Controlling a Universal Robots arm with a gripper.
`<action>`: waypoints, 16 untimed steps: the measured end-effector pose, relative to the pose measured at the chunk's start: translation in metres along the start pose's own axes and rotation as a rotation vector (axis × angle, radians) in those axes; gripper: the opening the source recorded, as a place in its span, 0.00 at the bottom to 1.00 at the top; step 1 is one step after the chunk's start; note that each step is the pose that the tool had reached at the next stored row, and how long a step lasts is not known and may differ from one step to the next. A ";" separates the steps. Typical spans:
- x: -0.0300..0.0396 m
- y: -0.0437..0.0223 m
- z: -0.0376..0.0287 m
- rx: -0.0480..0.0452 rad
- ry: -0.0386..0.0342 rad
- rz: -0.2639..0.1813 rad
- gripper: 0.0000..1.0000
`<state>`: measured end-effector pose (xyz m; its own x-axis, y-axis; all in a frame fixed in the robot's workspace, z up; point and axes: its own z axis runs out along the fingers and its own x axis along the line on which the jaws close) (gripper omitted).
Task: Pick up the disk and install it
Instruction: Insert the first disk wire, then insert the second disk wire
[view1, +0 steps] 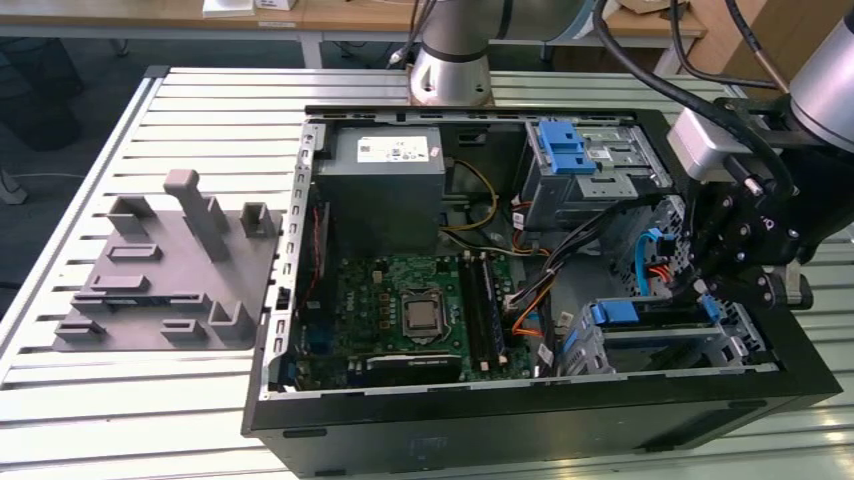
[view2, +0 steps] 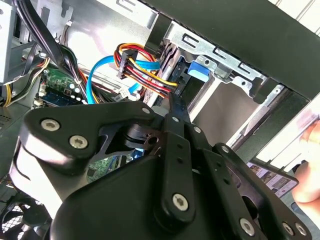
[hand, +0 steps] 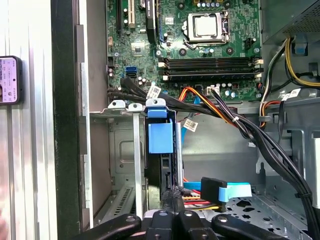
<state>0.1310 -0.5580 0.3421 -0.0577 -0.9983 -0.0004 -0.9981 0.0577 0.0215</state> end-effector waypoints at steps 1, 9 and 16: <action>0.0000 0.0000 0.0000 0.0000 0.0000 0.000 0.11; 0.0000 0.0000 -0.0001 0.0000 0.0000 0.000 0.11; 0.0008 0.0036 -0.0001 0.0000 0.0001 0.000 0.11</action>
<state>0.1273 -0.5586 0.3423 -0.0577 -0.9983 -0.0003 -0.9981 0.0577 0.0215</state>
